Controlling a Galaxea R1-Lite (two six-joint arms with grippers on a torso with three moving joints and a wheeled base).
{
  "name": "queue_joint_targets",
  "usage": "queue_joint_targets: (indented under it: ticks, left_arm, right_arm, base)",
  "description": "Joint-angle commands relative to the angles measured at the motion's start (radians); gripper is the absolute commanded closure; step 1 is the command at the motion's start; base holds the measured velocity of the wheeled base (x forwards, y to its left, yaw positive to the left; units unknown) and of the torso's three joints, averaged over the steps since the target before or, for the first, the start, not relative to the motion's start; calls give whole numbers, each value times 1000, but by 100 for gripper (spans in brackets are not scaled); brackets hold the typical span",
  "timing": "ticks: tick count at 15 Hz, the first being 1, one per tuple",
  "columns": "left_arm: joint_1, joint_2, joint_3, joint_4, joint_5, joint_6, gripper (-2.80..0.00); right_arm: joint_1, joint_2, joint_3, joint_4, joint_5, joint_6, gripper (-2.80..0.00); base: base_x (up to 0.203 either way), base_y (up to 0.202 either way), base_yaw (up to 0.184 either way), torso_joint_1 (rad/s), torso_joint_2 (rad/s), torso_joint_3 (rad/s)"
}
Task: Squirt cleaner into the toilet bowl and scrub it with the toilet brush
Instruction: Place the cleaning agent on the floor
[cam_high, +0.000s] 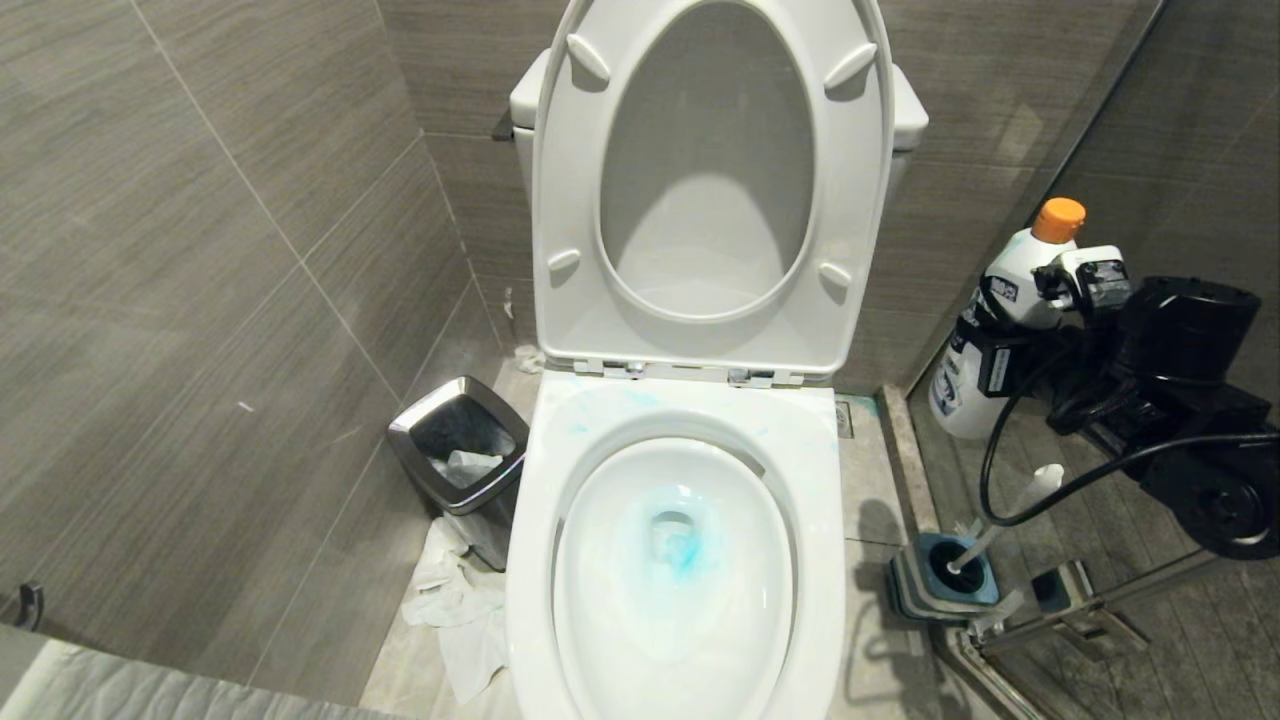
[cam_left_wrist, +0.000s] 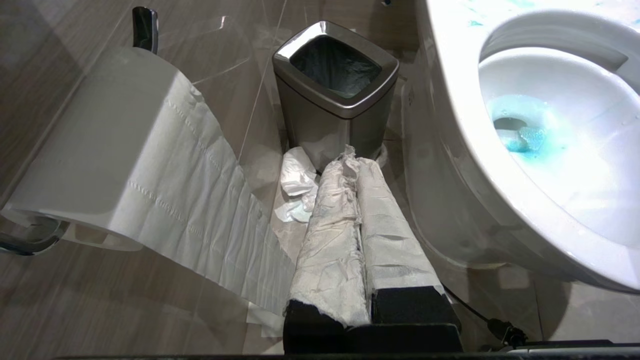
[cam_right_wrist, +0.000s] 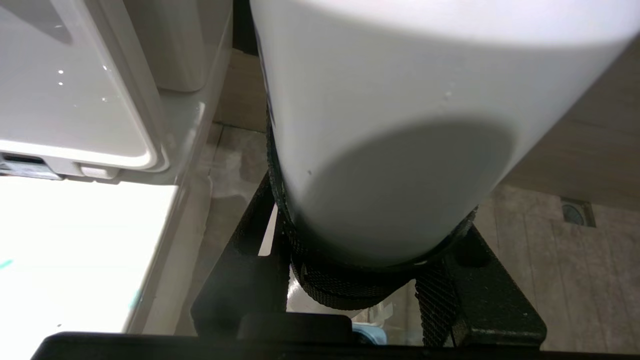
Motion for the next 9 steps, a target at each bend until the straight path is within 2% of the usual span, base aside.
queue_joint_targets:
  ticks: [1,4,9]
  left_arm:
    - [0,1,2,0,0,0,0]
    - [0,1,2,0,0,0,0]
    - [0,1,0,0,0,0,0]
  right_arm:
    - [0,64,-4,-26,-2,-1,0]
    - [0,159,-10,-120,-5,-1,0]
    - [1,316,-84,-270,-1,-3,0]
  base:
    - [0,0,0,0,0,0]
    - [0,0,0,0,0,0]
    - [0,0,0,5,2,-156]
